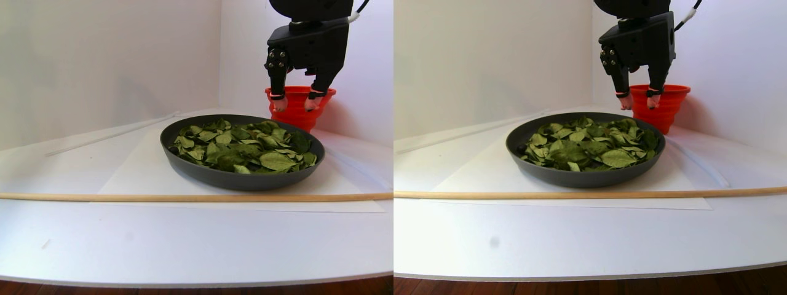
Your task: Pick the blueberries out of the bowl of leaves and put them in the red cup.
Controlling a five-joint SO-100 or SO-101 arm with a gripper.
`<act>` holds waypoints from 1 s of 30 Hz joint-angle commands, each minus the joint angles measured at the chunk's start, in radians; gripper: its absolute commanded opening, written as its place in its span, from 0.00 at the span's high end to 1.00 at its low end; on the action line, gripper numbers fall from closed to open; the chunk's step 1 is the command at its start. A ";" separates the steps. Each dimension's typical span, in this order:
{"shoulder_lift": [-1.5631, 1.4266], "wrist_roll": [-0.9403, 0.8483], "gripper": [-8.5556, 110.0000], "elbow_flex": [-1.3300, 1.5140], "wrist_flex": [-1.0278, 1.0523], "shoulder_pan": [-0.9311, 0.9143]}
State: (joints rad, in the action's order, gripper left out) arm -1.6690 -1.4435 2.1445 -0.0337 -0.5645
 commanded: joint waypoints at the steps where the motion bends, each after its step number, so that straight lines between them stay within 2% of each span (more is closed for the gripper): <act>1: -0.006 0.008 0.77 -0.028 -0.032 -0.037; 30: 0.236 0.034 0.77 -0.170 -0.126 -0.035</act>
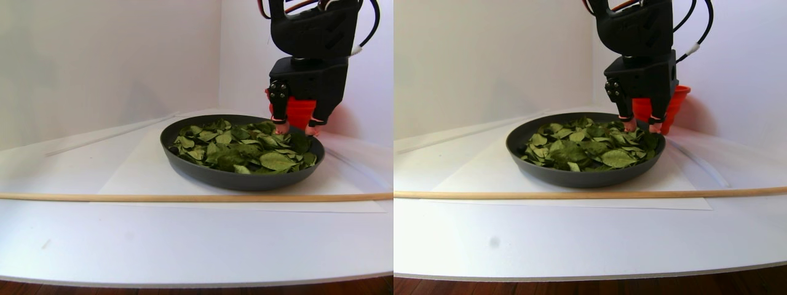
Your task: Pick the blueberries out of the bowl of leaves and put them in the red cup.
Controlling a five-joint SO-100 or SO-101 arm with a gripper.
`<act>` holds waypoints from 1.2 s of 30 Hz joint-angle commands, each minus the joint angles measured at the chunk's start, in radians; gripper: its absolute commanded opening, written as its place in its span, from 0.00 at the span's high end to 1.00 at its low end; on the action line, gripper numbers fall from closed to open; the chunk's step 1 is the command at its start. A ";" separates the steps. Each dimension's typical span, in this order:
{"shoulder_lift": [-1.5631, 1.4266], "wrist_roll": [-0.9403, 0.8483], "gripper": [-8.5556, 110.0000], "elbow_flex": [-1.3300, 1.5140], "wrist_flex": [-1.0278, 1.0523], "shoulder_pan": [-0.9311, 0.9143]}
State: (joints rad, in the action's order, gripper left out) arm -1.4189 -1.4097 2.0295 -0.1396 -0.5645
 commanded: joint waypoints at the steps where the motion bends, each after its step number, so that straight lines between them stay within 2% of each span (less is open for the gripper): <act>1: -0.008 0.000 0.77 -0.061 -0.021 -0.035; 36: 0.140 0.057 0.77 -0.187 -0.046 0.008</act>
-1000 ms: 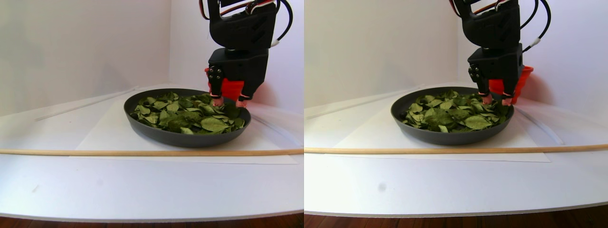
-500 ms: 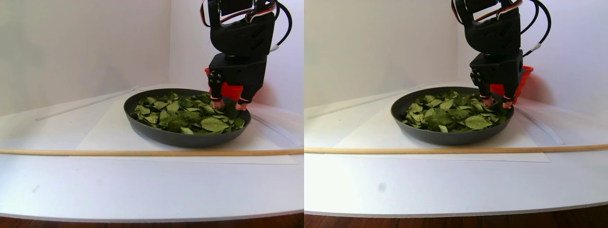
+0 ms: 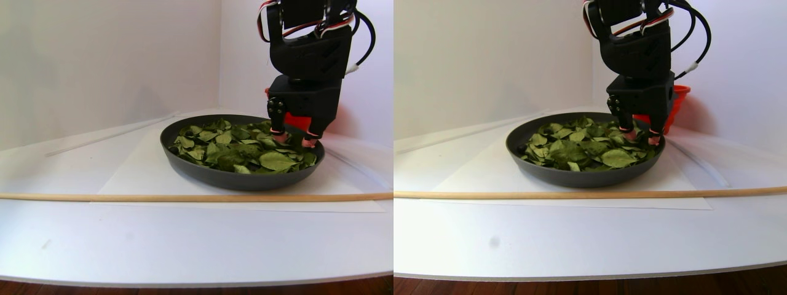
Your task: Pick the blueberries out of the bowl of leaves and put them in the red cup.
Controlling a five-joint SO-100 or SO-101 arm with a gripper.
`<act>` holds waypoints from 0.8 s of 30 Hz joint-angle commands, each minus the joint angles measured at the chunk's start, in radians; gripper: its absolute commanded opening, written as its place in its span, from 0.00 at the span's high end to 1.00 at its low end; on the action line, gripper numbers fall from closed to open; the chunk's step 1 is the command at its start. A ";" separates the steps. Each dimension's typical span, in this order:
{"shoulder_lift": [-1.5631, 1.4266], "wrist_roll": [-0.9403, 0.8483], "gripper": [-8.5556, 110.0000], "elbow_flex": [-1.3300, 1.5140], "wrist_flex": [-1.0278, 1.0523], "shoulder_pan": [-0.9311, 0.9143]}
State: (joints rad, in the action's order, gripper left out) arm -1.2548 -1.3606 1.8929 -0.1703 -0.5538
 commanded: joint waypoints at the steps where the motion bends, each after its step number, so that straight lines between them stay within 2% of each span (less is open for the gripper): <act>1: -0.020 0.008 0.77 -0.054 -0.017 -0.003; 24: 0.091 0.014 0.73 -0.172 -0.025 -0.003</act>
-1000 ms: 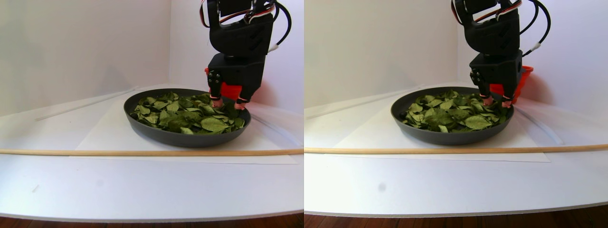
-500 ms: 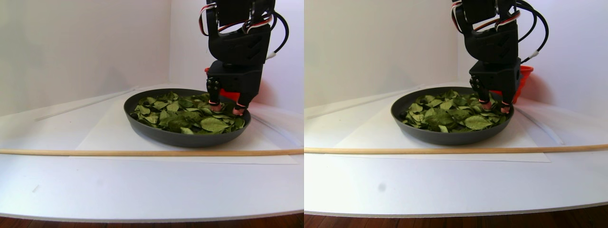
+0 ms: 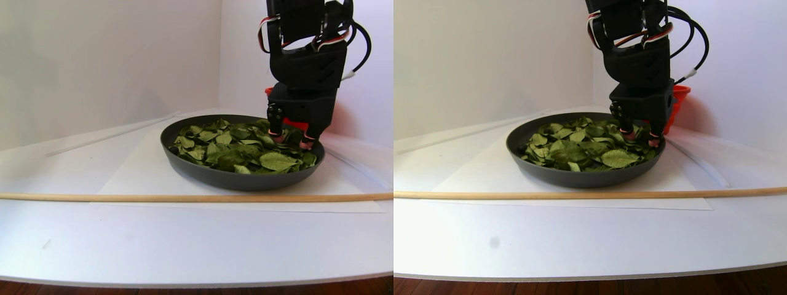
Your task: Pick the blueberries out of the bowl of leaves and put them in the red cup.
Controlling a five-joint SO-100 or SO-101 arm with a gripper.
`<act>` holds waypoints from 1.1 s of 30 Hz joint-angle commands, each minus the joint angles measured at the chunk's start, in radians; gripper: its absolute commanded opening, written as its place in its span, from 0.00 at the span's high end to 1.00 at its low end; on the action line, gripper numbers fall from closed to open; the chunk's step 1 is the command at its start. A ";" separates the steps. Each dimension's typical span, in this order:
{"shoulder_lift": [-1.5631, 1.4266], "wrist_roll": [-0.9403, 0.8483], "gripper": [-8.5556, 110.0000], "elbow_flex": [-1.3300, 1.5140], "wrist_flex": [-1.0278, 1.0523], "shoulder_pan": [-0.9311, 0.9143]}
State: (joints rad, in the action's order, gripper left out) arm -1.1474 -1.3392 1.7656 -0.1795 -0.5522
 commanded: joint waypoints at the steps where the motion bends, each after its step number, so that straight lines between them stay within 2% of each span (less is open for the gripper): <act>1: -0.014 -0.009 0.73 -0.046 -0.015 -0.005; 17: 0.028 -0.012 0.73 -0.101 0.011 0.000; 33: 0.035 -0.025 0.79 -0.072 0.009 0.015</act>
State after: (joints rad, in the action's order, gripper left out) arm -1.1060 -1.3530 1.7012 -0.1703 -0.5308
